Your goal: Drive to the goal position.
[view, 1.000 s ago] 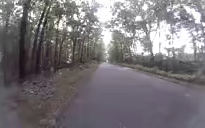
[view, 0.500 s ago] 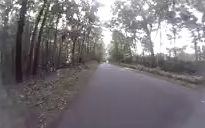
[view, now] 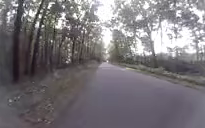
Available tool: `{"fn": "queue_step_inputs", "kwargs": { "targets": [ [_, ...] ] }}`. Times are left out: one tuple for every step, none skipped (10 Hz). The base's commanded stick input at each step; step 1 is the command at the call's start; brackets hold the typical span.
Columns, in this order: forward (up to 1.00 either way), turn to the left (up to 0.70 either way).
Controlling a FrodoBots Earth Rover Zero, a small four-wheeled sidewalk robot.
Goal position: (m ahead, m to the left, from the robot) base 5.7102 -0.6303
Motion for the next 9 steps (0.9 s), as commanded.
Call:
{"fn": "queue_step_inputs", "kwargs": {
  "targets": [
    [0.70,0.00],
    [0.70,0.14],
    [0.70,0.34],
    [0.70,0.34],
    [0.70,0.09],
    [0.70,-0.01],
    [0.70,-0.01],
    [0.70,-0.01],
    [0.70,-0.01]
  ]
}}
